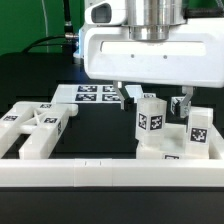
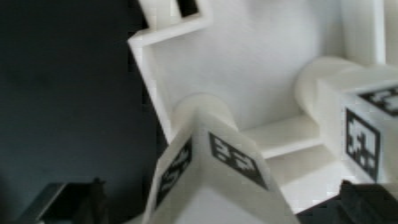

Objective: Assemble chair

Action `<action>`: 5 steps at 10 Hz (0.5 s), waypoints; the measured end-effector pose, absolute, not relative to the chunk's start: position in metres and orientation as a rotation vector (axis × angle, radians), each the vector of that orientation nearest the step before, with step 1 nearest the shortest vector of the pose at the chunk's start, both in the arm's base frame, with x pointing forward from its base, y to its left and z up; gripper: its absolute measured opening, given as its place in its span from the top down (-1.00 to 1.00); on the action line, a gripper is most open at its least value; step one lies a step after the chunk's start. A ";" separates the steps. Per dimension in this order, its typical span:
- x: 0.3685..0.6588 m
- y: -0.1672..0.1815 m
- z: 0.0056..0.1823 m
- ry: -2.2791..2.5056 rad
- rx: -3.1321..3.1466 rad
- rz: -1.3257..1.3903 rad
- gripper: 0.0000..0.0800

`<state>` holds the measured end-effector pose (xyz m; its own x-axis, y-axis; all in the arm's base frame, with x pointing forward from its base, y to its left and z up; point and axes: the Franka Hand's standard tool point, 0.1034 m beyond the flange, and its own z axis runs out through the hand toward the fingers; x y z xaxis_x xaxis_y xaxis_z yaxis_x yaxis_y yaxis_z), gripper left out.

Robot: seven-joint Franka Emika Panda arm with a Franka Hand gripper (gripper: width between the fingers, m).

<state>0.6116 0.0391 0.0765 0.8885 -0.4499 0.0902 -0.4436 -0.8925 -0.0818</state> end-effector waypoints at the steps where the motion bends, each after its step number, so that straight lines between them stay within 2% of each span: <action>1: 0.612 0.038 0.077 0.574 -3.033 -0.170 -0.62; 5: 0.612 0.037 0.077 0.178 -3.099 -0.180 -0.62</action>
Offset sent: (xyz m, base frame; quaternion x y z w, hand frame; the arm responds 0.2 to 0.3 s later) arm -0.0024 0.0036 0.0029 0.0060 -0.0064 -0.2115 0.9773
